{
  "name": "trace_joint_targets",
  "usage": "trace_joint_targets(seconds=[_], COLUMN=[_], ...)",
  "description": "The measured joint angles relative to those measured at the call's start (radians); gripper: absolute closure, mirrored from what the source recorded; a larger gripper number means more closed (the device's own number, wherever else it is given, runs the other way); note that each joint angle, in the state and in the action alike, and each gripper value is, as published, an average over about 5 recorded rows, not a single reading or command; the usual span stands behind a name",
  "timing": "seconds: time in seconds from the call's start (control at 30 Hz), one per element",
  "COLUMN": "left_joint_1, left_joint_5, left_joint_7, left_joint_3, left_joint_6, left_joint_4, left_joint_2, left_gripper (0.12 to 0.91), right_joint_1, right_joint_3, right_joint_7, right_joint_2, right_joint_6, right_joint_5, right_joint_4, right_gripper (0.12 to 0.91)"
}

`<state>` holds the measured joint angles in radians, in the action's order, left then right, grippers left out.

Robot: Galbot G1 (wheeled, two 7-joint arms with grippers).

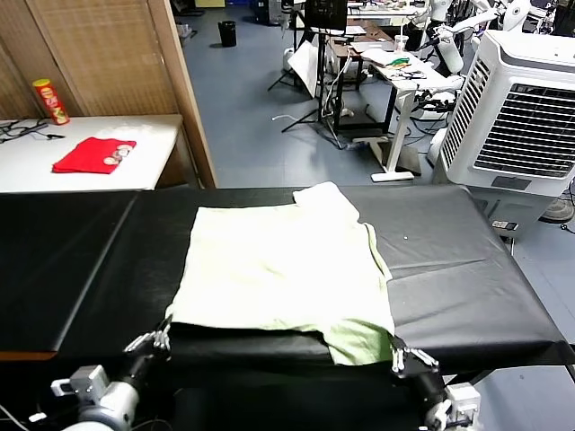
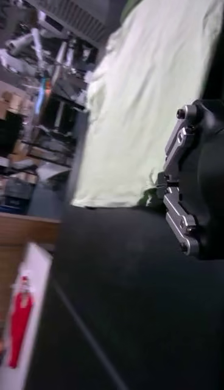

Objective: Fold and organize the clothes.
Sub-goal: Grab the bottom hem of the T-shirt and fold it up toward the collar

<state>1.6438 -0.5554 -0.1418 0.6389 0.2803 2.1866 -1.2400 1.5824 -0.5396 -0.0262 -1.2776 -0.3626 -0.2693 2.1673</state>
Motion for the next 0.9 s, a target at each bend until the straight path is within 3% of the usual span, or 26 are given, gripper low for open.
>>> trace_joint_targets(seconds=[0.27,0.9], left_joint_1=[-0.152,-0.243], left_joint_5=[0.097,0.159], left_joint_7=[-0.027,-0.007], left_joint_3=[-0.045,-0.060], left_joint_6=[-0.032,-0.046], left_joint_4=[-0.109,-0.265], left_joint_2=[-0.052,-0.036], left_gripper=[0.903,0.903], right_joint_1=[-0.216,-0.517], right_joint_3=[0.057,0.158], right_joint_7=[-0.004,-0.002], right_joint_2=[0.019,0.023], right_joint_6=[0.034,0.045], right_joint_5=[0.025,0.043], right_joint_4=[-0.157,-0.483], right_gripper=[0.904,0.904])
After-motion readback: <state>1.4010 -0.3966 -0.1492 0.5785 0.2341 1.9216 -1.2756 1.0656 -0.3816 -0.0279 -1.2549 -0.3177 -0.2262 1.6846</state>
